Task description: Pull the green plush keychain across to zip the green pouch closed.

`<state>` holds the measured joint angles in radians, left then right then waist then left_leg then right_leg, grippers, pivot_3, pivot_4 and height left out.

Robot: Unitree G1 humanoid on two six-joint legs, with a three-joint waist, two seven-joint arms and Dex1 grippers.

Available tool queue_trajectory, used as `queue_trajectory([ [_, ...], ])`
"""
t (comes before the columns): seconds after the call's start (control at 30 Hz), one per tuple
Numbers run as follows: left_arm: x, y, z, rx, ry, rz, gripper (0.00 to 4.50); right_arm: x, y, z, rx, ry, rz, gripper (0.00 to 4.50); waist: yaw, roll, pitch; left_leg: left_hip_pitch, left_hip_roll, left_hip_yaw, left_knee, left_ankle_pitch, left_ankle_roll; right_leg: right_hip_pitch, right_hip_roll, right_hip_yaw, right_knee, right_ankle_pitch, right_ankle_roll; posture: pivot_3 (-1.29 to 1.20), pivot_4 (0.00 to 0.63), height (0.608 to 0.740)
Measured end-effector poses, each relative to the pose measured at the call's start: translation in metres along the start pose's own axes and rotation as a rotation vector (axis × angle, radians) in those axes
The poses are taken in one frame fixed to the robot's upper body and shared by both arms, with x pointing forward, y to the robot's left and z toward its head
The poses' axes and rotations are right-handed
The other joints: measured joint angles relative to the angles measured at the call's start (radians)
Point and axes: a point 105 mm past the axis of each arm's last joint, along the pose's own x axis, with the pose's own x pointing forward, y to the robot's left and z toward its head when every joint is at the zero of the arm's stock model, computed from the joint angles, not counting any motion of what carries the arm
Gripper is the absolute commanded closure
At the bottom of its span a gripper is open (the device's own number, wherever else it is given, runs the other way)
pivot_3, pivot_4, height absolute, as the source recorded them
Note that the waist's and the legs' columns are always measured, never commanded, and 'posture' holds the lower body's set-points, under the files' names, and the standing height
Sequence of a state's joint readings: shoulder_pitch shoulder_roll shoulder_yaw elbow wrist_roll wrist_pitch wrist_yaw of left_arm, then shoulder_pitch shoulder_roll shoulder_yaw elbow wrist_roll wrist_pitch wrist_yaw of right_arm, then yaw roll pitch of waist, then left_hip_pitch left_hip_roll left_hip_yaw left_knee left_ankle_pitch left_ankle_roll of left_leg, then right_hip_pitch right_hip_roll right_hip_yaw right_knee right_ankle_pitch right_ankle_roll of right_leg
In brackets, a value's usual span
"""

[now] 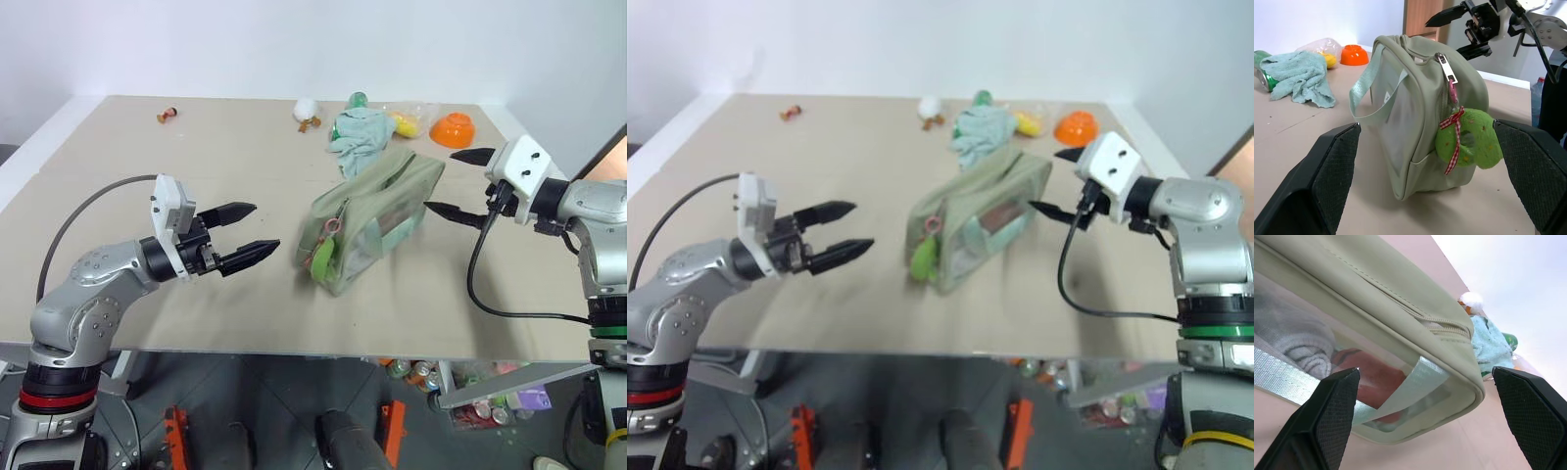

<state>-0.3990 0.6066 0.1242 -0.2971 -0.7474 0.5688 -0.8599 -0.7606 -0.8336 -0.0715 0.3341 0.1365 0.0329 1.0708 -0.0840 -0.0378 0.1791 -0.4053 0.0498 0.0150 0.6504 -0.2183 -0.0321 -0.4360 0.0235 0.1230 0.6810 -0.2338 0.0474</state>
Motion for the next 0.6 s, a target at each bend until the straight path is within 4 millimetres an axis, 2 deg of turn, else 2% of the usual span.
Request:
queue_trajectory([
  [0.23, 0.001, -0.002, -0.001, -0.049, -0.003, -0.002, 0.00, 0.016, -0.011, -0.005, 0.166, -0.077, 0.036, 0.01, 0.000, 0.000, 0.000, -0.001, 0.000, 0.000, 0.001, 0.000, 0.001, 0.001, 0.000, 0.000, 0.000, 0.001, 0.001, 0.00, 0.150, 0.739],
  [0.47, -0.004, -0.004, -0.004, -0.057, 0.005, 0.012, 0.00, 0.030, -0.018, -0.008, 0.096, -0.037, 0.131, 0.01, -0.005, 0.001, 0.001, -0.001, 0.000, 0.000, -0.001, 0.000, 0.001, 0.000, 0.000, 0.001, 0.000, 0.000, 0.001, 0.00, 0.150, 0.739],
  [0.57, -0.005, -0.002, -0.003, -0.053, 0.000, 0.030, 0.00, 0.035, -0.013, -0.010, 0.066, -0.022, 0.171, 0.01, -0.008, 0.001, 0.001, -0.001, 0.000, 0.000, -0.001, 0.000, 0.001, 0.000, 0.000, 0.001, 0.000, 0.000, 0.001, 0.00, 0.150, 0.739],
  [0.6, -0.006, -0.001, -0.002, -0.051, -0.003, 0.040, 0.00, 0.036, -0.011, -0.012, 0.061, -0.023, 0.178, 0.53, -0.009, 0.001, 0.001, -0.001, 0.000, 0.000, -0.001, 0.000, 0.001, 0.000, 0.000, 0.001, 0.000, 0.000, 0.001, 0.00, 0.150, 0.739],
])
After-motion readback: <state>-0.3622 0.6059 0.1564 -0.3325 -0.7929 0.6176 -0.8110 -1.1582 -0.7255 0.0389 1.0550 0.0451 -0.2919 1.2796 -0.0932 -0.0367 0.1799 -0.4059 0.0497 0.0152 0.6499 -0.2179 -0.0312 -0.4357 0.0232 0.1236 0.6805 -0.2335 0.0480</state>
